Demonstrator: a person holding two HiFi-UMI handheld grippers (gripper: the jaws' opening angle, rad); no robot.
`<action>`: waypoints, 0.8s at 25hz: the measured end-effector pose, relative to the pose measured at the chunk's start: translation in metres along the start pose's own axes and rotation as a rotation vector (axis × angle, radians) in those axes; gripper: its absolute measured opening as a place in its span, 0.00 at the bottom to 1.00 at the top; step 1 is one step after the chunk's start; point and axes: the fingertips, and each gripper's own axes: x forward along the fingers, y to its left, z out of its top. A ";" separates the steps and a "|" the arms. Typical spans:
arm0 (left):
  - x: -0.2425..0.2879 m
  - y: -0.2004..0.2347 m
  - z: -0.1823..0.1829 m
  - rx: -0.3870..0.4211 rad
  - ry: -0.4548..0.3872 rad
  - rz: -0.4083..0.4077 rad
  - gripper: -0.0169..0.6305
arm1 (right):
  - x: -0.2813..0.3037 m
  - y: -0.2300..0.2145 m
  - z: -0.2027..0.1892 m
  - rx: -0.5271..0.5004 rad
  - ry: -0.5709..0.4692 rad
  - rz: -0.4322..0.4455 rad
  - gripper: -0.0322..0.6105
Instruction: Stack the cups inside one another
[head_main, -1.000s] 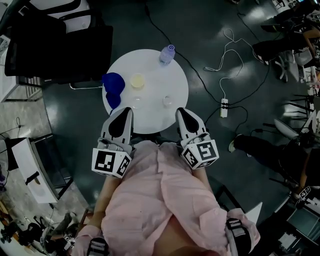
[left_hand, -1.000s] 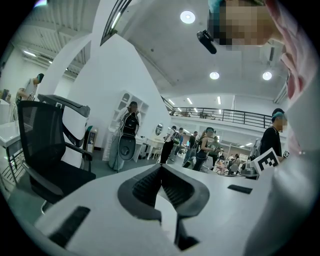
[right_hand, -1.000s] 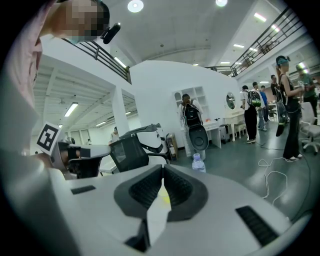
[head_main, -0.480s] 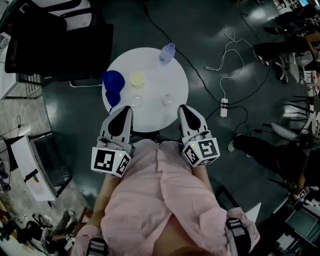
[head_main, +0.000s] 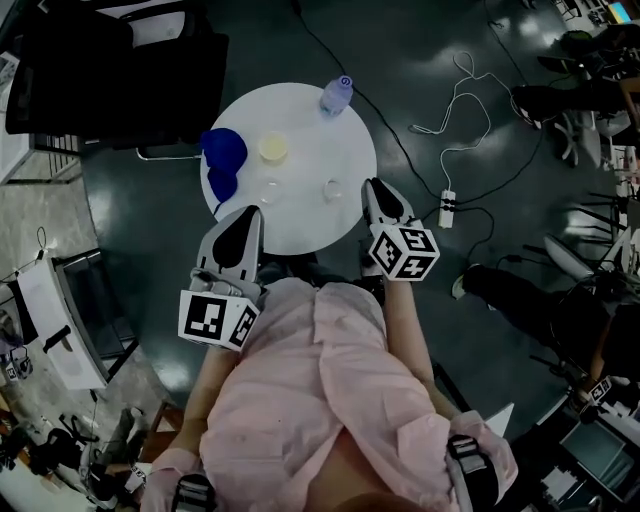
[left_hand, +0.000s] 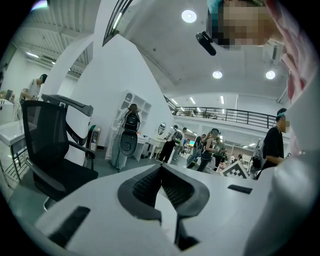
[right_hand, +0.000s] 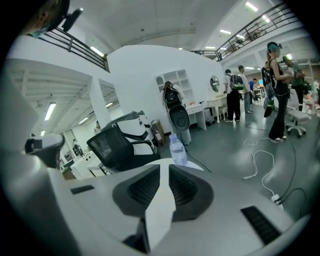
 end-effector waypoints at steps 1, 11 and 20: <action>0.000 0.000 -0.001 -0.003 0.003 0.002 0.05 | 0.007 -0.007 -0.007 0.008 0.027 -0.011 0.11; 0.007 -0.007 -0.009 -0.025 0.026 0.028 0.05 | 0.057 -0.052 -0.092 0.114 0.296 -0.049 0.23; 0.002 -0.012 -0.012 -0.029 0.034 0.073 0.05 | 0.075 -0.062 -0.144 0.122 0.440 -0.052 0.23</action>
